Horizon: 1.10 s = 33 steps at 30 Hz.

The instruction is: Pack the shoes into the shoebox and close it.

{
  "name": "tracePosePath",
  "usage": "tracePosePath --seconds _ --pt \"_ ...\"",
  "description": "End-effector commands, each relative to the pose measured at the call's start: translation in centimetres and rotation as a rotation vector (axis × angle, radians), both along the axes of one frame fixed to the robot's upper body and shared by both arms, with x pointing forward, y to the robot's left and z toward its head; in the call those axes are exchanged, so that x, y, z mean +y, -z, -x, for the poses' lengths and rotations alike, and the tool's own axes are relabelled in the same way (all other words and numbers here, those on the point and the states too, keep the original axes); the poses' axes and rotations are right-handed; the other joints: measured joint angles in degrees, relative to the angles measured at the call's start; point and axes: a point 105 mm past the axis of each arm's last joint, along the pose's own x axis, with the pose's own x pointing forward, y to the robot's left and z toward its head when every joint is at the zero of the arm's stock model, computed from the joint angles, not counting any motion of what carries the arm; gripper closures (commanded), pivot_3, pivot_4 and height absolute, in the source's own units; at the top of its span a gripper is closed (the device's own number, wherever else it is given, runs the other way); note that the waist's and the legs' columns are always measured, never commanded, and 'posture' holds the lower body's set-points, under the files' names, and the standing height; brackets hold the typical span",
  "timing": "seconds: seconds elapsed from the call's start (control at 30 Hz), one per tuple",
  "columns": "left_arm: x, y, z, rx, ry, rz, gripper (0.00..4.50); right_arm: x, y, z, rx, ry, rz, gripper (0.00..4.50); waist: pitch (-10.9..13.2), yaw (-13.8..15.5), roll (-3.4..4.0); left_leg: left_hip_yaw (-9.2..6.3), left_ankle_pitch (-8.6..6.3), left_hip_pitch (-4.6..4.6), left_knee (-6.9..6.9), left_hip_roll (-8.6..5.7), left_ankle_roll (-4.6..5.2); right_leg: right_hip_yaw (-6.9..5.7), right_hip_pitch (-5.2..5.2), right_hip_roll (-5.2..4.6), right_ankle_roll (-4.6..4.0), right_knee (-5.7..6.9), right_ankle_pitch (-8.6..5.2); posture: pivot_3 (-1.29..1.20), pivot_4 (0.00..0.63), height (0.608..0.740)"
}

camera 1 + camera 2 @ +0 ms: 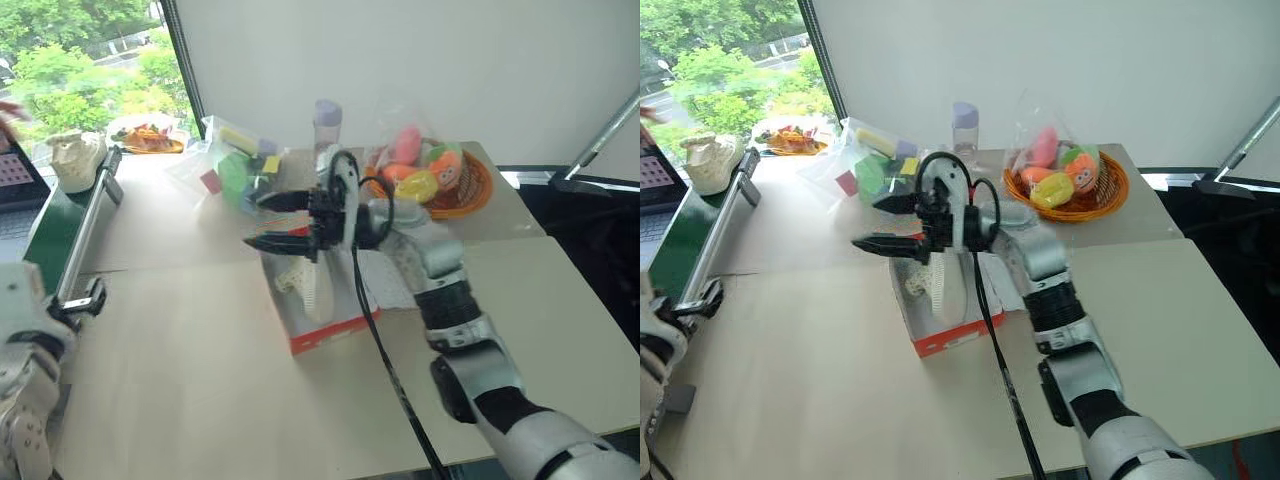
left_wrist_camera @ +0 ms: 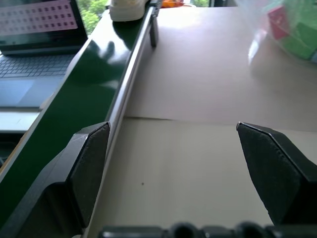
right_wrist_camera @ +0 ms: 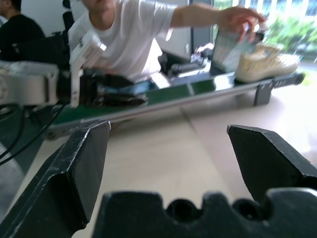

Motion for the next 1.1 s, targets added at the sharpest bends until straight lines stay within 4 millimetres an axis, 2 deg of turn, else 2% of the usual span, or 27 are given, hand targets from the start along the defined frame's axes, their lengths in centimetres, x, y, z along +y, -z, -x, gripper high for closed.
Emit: tracePosePath --seconds 0.03,0.2,0.33,0.5,0.67,0.87,1.1 --pt "0.9 -0.8 1.0 -0.064 -0.043 -0.045 0.13 0.5 -0.6 0.3 -0.046 -0.037 -0.019 0.00 -0.04 0.50 -0.06 -0.01 0.01 -0.01 0.00 -0.01 -0.02 -0.03 0.02 -0.03 0.00 0.00 0.00 0.00 0.150 0.740" --pt "1.9 0.8 1.4 -0.042 -0.074 -0.045 0.13 1.5 0.5 1.2 -0.036 -0.102 -0.010 0.00 -0.10 0.44 -0.16 0.03 0.01 0.03 0.02 -0.01 -0.03 -0.02 0.06 -0.09 -0.01 -0.03 0.01 0.00 0.150 0.740" --pt "2.8 0.6 0.9 -0.077 -0.057 -0.061 0.13 2.0 1.5 2.4 -0.058 -0.160 0.020 0.00 -0.11 0.26 -0.17 0.03 0.01 0.03 0.00 0.01 -0.03 -0.03 0.03 -0.06 -0.05 -0.01 -0.01 0.00 0.150 0.740" --pt "5.1 1.6 1.3 -0.067 -0.077 -0.089 0.13 1.3 3.6 2.0 -0.089 -0.125 0.108 0.00 -0.11 0.24 -0.17 0.05 0.01 0.02 0.00 0.01 -0.03 -0.04 0.01 -0.08 -0.05 -0.01 -0.01 0.00 0.150 0.740" --pt "7.1 1.6 1.2 -0.072 -0.063 -0.120 0.13 -0.1 4.8 -1.5 -0.128 0.098 0.186 0.00 -0.13 0.22 -0.20 0.06 0.00 0.04 0.00 0.04 -0.04 -0.07 -0.01 -0.08 -0.08 -0.01 -0.01 0.00 0.150 0.740" --pt "8.6 1.8 0.4 -0.077 -0.040 -0.129 0.13 -2.0 4.7 -5.3 -0.095 0.350 0.186 0.00 -0.13 0.20 -0.21 0.11 0.00 0.00 -0.03 0.05 -0.04 -0.06 -0.09 -0.12 -0.11 -0.01 0.00 0.00 0.150 0.740" --pt "9.2 2.4 -1.2 -0.036 0.003 -0.159 0.13 -2.8 4.8 -5.8 -0.078 0.397 0.181 0.00 -0.13 0.09 -0.20 0.15 0.00 0.01 -0.07 0.08 -0.04 -0.05 -0.10 -0.15 -0.13 -0.01 0.01 0.00 0.150 0.740"
